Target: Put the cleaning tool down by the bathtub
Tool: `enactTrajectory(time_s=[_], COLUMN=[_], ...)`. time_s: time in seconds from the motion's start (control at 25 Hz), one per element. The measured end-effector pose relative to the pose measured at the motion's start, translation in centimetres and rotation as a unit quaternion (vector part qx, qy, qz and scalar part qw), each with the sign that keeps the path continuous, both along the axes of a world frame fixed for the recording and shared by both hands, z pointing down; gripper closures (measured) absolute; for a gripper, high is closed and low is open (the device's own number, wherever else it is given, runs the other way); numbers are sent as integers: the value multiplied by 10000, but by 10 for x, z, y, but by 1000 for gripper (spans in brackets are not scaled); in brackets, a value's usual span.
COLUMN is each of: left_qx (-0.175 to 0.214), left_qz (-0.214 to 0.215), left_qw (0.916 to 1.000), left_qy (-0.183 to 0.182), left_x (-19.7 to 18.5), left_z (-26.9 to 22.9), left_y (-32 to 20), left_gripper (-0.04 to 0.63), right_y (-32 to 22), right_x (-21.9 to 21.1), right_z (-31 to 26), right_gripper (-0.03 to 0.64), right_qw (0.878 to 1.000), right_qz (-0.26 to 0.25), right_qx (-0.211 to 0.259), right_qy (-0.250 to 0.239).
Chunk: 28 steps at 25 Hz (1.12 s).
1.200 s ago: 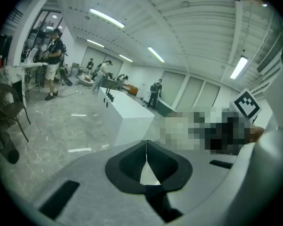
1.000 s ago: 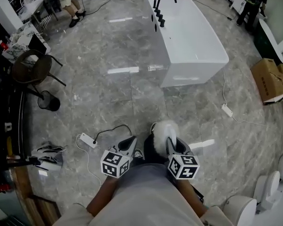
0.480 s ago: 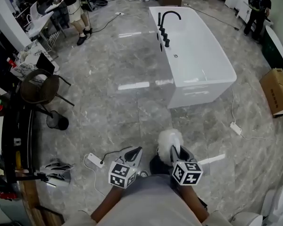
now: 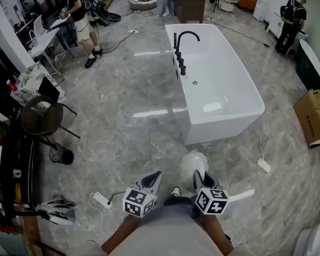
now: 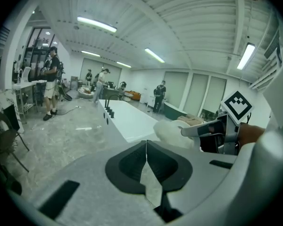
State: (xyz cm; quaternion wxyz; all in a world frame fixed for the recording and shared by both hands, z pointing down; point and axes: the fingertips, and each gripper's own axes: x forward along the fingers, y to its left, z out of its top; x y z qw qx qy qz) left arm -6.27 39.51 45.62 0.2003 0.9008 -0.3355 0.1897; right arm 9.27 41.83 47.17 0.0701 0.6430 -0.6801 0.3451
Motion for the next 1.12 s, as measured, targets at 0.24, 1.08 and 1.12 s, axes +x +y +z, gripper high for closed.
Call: enactTrajectory(time_s=[0.24,1.08,1.12], left_qx=[-9,-59,-63], left_qz=[-53,-403,-388], left_qw=[10000,9989,9989], left_qy=[51,227,244], left_x=[31,55,56], left_z=[-2,0,-1], left_y=[-30,-152,-162], left_gripper=[586,586,586], right_y=[-34,-136,-147], right_x=[29,67,66], right_z=[-4,24,22], right_gripper=[534,534,534], right_qw=[9997,9992,9992], right_qz=[113,196,185], right_qx=[158,-282,-261], right_qy=[-119,-226,-227])
